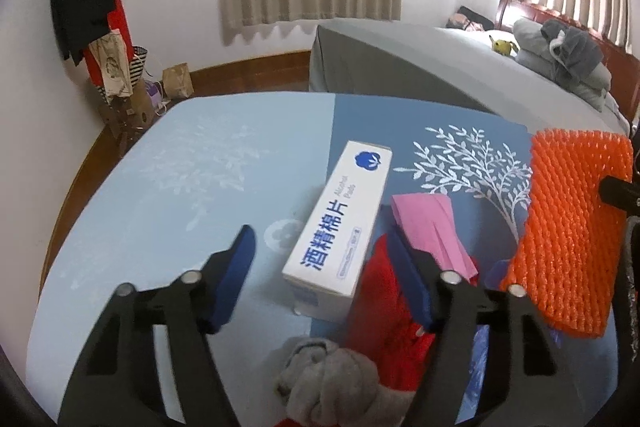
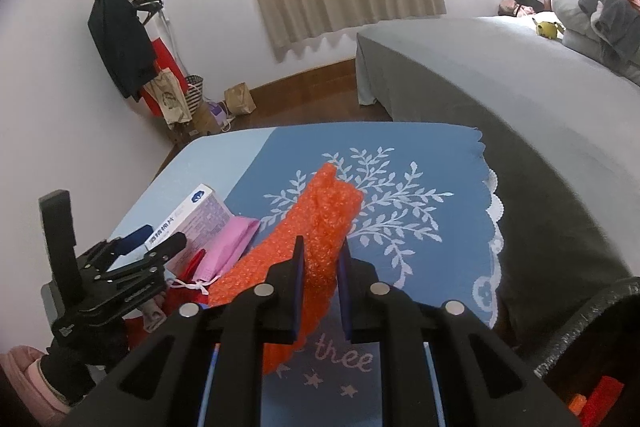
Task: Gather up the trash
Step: 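Grasp the white alcohol-wipe box with the left tool while the right tool lifts the orange mesh, then carry the white box and orange mesh over the black bin and open both tools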
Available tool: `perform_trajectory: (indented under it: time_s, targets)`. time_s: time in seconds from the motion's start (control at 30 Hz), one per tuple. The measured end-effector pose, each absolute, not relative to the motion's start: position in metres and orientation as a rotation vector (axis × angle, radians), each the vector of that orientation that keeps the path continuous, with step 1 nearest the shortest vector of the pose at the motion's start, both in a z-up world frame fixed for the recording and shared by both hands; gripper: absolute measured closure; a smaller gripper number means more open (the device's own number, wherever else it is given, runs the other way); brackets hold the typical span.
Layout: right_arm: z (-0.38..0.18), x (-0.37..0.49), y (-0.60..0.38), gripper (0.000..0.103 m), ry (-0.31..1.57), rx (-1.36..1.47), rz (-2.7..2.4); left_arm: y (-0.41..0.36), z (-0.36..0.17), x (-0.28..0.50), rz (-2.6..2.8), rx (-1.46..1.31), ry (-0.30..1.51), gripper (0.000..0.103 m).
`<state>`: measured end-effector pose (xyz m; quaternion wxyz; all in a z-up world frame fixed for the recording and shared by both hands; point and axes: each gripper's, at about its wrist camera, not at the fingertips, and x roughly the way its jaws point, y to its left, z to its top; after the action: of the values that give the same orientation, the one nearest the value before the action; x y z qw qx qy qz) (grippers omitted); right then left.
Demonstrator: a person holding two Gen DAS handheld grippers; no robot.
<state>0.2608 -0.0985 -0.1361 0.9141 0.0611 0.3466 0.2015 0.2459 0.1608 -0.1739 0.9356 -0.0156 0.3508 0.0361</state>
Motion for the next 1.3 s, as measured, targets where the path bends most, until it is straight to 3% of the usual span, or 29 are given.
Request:
perform_trajectory:
  time_s: [0.07, 0.27, 1.3]
  targets:
    - [-0.136, 0.261, -0.098, 0.088, 0.714, 0.129, 0.417, 0.161, -0.175, 0.249, 0.058, -0.043, 0.73, 0.061]
    - [-0.128, 0.254, -0.1, 0.088, 0.699, 0.131, 0.427, 0.157, -0.162, 0.242, 0.038, -0.051, 0.689, 0.073]
    - [-0.055, 0.176, -0.153, 0.088, 0.559, 0.14, 0.386, 0.082, -0.06, 0.147, -0.053, -0.042, 0.528, 0.073]
